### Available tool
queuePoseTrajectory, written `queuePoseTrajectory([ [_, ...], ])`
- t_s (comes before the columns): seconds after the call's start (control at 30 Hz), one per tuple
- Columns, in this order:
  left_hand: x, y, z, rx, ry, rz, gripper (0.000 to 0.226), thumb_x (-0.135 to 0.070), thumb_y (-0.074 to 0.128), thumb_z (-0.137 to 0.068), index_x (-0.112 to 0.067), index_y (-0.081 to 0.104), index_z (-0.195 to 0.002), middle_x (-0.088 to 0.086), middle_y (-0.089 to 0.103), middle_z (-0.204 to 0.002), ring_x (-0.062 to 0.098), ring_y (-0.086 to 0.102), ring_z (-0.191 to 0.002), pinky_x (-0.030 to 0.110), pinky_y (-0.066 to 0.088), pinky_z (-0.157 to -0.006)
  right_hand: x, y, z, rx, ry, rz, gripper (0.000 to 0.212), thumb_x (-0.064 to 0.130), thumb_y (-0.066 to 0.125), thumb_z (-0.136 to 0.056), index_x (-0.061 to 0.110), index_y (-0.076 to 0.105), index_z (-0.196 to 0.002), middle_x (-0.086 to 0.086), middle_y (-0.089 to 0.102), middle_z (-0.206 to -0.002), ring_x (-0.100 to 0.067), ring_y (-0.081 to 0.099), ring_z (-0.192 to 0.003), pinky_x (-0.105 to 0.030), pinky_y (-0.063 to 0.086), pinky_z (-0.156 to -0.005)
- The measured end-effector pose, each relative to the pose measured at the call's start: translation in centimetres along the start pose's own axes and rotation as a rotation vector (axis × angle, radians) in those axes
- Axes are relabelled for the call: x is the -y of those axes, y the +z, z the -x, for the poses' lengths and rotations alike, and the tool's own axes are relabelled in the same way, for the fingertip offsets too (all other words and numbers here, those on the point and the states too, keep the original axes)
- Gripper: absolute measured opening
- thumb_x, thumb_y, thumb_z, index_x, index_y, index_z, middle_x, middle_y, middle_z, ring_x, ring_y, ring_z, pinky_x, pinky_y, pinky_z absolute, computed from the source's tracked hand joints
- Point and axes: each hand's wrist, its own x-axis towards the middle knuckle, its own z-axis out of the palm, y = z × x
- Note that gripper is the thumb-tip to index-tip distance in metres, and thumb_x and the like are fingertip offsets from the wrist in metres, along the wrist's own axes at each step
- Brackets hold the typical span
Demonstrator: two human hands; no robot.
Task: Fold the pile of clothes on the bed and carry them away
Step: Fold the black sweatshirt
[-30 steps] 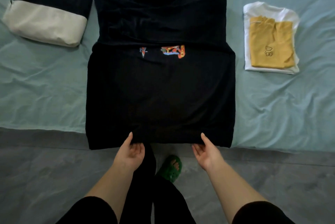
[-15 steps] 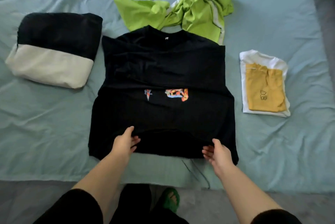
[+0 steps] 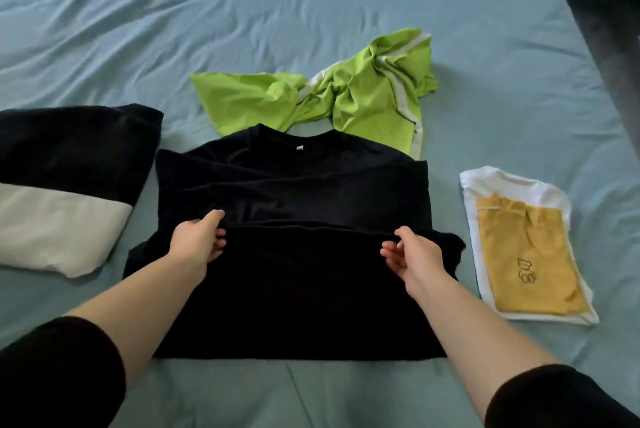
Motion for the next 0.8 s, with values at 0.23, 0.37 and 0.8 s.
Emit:
queuePoseTrajectory([
  [0.23,-5.9,4.4,-4.4,0.020,0.017,0.084,0.027,-0.034,0.049,-0.098,-0.020,0.057,-0.077,-0.010,0.065,-0.076,0.005,0.061,-0.069,0.023,0.043,-0.062,6.3,5.1,-5.0,0.127,-0.044,-0.145,0.029,0.013,0.056,-0.092,0.008,0.046,-0.065,-0.010,0.073,-0.066,-0.019,0.074,-0.064,-0.024,0.054,-0.055],
  [0.37,-8.7,5.8,-6.1,0.031,0.120,0.012,0.033,-0.035,0.047,-0.099,-0.019,0.057,-0.073,-0.011,0.065,-0.075,0.003,0.061,-0.067,0.021,0.041,-0.060,8.4,6.6,-7.4,0.156,-0.072,-0.169,0.031,0.012,0.053,-0.093,0.008,0.045,-0.063,-0.010,0.073,-0.068,-0.017,0.073,-0.062,-0.023,0.053,-0.054],
  [0.8,-3.0,7.8,-4.6,0.092,1.068,-1.092,0.072,-0.068,0.030,-0.090,-0.041,0.005,-0.152,-0.002,0.003,-0.163,0.019,0.002,-0.150,0.045,0.004,-0.119,3.3,11.2,-6.4,0.216,-1.138,1.103,0.049,0.049,0.037,-0.099,0.025,0.046,-0.141,0.005,0.037,-0.153,-0.013,0.021,-0.146,-0.040,0.002,-0.120],
])
